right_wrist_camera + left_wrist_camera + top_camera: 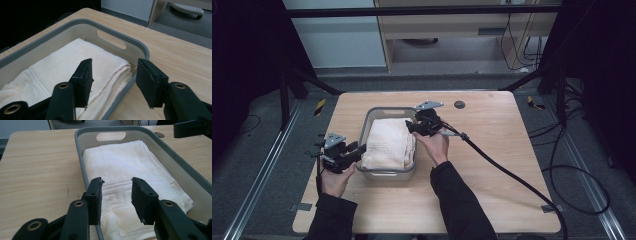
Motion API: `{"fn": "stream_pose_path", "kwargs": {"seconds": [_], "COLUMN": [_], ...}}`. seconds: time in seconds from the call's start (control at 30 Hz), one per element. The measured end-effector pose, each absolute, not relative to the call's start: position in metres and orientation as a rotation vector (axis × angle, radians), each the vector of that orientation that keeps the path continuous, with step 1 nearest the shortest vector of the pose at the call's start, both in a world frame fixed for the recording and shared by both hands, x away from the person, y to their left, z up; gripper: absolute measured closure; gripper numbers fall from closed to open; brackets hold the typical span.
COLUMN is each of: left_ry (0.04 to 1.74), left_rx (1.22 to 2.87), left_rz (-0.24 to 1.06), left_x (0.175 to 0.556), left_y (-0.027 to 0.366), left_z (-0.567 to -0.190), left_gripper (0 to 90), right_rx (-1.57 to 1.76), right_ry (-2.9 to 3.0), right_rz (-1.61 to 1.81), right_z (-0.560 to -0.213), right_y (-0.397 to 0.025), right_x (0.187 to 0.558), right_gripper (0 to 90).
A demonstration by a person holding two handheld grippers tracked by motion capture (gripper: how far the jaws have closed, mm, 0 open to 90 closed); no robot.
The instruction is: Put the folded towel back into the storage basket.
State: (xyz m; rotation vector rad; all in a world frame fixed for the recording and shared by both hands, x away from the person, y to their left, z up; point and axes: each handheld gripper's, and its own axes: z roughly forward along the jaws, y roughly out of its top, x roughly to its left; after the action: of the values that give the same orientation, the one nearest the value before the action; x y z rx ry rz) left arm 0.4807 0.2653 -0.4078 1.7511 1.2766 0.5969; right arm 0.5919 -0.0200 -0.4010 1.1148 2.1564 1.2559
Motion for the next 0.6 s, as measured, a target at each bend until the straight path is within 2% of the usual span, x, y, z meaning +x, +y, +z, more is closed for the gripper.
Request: {"fn": "stream_pose_path", "kwargs": {"seconds": [0.2,0.4,0.6], "left_ry": [1.257,1.240,1.227], "left_rx": [1.736,1.727,1.709], "left_rz": [0.617,0.646,0.653], "left_x": [0.473,0.463,0.458], "left_y": [0.269,0.277,0.285], "left_z": [-0.407,-0.408,-0.408], "left_gripper": [52.9,42.8,36.2], "right_rx": [1.098,1.105,1.154], "right_ry": [2.135,2.114,2.069], "right_rz": [1.275,1.285,1.302], "right_z": [-0.391,-0.387,-0.392], "right_y": [-0.047,-0.084,-0.126], "right_x": [0.578,0.559,0.539], "right_gripper": [35.4,25.0,21.8]}}
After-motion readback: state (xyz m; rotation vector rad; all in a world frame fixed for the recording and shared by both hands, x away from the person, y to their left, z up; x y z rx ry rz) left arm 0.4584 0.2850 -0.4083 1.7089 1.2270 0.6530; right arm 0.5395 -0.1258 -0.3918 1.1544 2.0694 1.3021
